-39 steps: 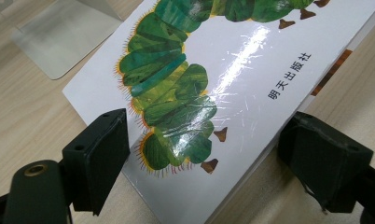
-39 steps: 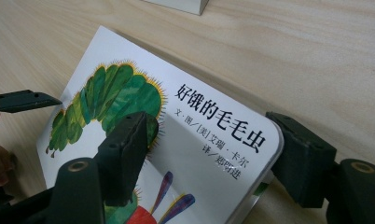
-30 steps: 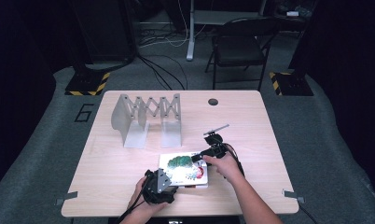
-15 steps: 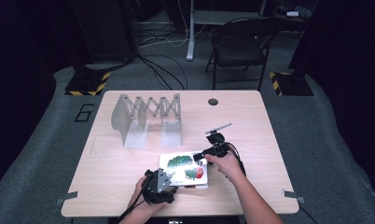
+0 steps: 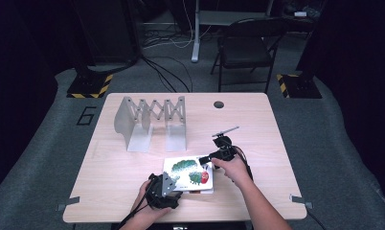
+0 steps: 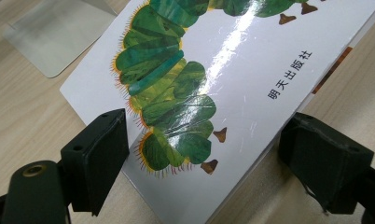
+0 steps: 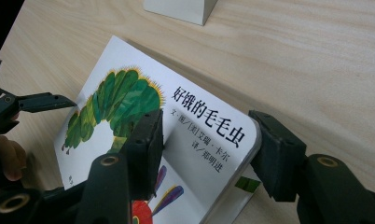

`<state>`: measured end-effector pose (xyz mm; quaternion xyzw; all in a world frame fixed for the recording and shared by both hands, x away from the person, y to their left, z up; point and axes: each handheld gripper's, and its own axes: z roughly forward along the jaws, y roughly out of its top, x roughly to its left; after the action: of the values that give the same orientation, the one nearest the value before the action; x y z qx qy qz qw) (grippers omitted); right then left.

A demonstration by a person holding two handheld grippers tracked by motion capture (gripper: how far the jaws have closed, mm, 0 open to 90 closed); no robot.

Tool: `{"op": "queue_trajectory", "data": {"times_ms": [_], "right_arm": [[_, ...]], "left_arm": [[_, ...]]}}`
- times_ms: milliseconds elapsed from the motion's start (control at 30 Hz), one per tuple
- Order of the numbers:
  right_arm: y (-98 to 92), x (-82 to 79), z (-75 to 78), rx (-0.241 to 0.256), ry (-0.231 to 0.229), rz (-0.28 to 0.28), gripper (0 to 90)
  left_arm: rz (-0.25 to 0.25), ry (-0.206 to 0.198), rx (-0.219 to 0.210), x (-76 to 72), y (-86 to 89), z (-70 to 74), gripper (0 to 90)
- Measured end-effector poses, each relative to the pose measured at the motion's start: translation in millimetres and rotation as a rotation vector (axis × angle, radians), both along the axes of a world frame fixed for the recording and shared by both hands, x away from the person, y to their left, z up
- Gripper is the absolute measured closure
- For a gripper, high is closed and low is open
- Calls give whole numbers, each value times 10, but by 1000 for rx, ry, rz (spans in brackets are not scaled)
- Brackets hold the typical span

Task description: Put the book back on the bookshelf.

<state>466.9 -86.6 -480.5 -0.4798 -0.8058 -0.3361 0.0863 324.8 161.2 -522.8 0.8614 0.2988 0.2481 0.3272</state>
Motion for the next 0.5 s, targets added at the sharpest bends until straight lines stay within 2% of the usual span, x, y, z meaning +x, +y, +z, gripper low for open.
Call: {"op": "queue_trajectory", "data": {"times_ms": [33, 133, 167, 267, 300, 333, 433, 500], "right_arm": [[3, -2, 2, 3, 0, 3, 470], [12, -6, 7, 3, 2, 0, 470], [12, -7, 8, 3, 1, 1, 470], [13, -7, 8, 3, -5, 2, 470], [13, -8, 8, 3, -6, 4, 470], [13, -8, 8, 3, -6, 4, 470], [18, -14, 13, 3, -6, 5, 470], [18, -13, 14, 3, -12, 6, 470]], "left_arm": [[38, 20, -7, 4, -2, 6, 141], [42, 29, -5, -2, -4, 10, 133], [59, 42, -6, 5, 4, 10, 119], [78, 49, -13, 12, 7, 3, 95], [91, 83, -40, 34, 29, -5, 85], [91, 83, -40, 34, 29, -5, 75], [118, 139, -75, 90, 84, -23, 45], [109, 155, -75, 98, 95, -17, 42]]}}
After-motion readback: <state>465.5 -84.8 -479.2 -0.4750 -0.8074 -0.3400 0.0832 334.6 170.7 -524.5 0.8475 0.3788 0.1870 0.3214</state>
